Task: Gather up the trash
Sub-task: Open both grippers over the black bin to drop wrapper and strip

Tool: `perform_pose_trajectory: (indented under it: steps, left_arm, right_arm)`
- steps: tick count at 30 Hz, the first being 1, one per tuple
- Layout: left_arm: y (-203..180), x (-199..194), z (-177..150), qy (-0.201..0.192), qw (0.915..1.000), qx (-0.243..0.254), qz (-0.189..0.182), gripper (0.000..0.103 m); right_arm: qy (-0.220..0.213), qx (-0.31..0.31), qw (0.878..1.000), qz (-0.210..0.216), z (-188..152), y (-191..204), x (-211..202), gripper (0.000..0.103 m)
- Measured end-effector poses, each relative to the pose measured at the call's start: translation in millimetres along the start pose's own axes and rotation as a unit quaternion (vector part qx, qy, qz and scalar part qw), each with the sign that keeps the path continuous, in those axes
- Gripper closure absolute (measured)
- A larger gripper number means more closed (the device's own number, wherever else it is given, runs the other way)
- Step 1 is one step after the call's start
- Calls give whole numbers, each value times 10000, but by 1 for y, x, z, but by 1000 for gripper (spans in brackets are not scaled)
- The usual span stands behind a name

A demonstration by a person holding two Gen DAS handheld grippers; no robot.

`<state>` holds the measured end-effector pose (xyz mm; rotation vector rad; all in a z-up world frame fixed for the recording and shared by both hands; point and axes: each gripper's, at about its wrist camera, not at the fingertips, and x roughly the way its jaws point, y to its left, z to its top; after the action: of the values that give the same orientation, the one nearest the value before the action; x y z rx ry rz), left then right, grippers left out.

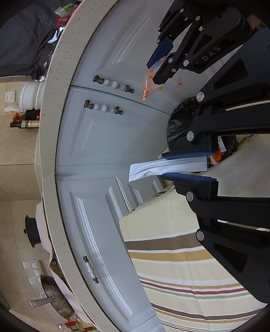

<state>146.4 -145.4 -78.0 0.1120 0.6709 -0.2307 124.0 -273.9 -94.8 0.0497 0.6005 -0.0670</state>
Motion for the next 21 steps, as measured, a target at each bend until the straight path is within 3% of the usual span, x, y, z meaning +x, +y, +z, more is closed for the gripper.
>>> perform_pose_trajectory:
  steps: [7, 8, 10, 15, 20, 21]
  left_arm:
    - [-8, 31, 4, 123, 9999, 49, -64, 86]
    - [-9, 36, 4, 141, 9998, 85, -59, 84]
    - [-11, 42, 4, 166, 9998, 143, -34, 65]
    - [-10, 46, 2, 189, 9997, 141, -14, 51]
    - [-6, 39, 3, 155, 9998, 91, -11, 49]
    - [-5, 37, 4, 136, 9999, 87, -3, 44]
  right_arm:
    - [71, 64, 9999, -33, 2, -5, 21, 72]
    - [88, 104, 9999, -30, 2, -7, 26, 67]
    - [112, 164, 9998, -46, 1, -9, 30, 57]
    - [148, 203, 9997, -61, 0, -8, 34, 56]
    - [156, 199, 9997, -67, -1, -5, 30, 54]
    - [150, 210, 9996, -72, -1, -5, 29, 53]
